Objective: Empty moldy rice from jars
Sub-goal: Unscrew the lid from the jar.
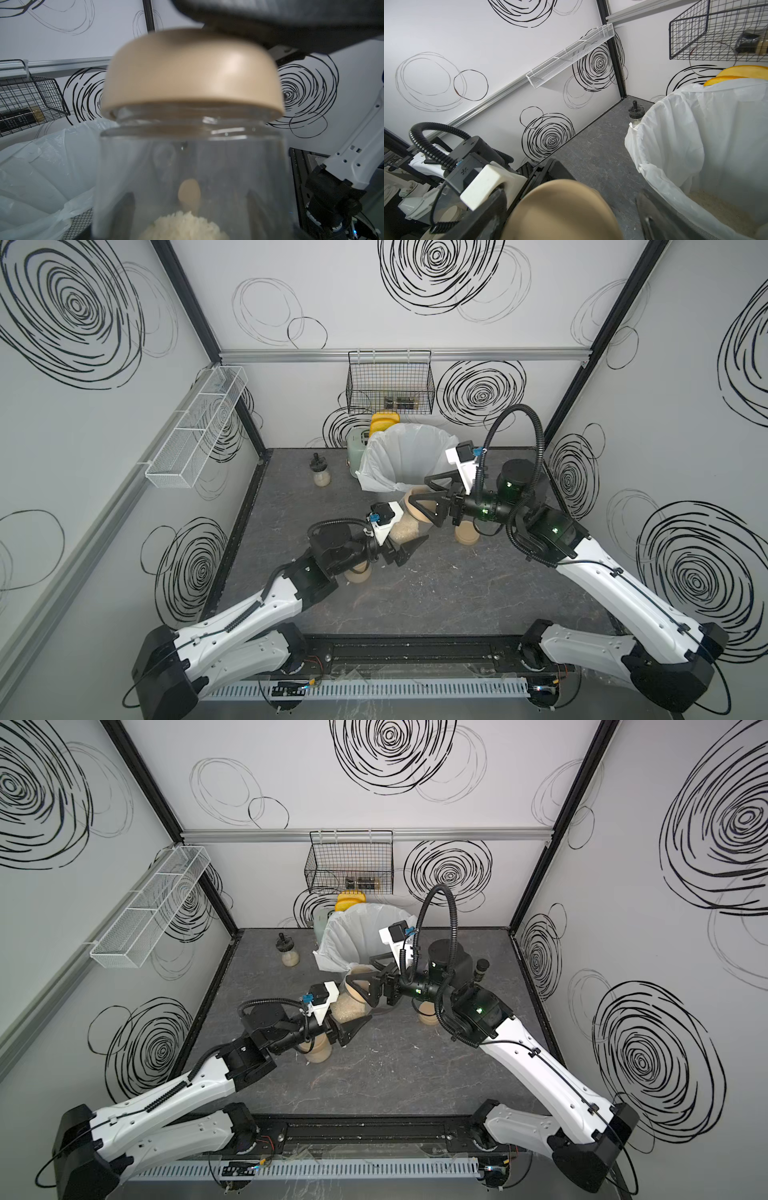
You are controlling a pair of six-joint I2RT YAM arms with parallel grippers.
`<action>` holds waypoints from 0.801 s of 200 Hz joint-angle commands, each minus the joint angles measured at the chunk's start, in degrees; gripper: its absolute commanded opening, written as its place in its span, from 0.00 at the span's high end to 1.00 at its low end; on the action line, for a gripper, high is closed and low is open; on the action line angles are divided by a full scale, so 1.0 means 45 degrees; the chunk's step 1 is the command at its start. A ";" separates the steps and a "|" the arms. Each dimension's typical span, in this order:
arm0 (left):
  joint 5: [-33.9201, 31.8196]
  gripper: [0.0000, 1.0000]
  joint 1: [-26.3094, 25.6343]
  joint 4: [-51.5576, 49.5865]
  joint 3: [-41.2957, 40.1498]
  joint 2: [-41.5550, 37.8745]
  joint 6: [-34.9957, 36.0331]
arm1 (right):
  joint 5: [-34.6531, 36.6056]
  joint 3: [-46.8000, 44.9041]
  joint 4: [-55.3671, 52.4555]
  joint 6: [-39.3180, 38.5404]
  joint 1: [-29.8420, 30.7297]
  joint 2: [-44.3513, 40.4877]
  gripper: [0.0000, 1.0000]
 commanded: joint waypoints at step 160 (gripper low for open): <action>0.2807 0.42 0.0705 0.2307 0.0809 0.0131 -0.1258 | -0.1556 -0.0390 0.0169 -0.1174 0.0165 -0.0229 0.33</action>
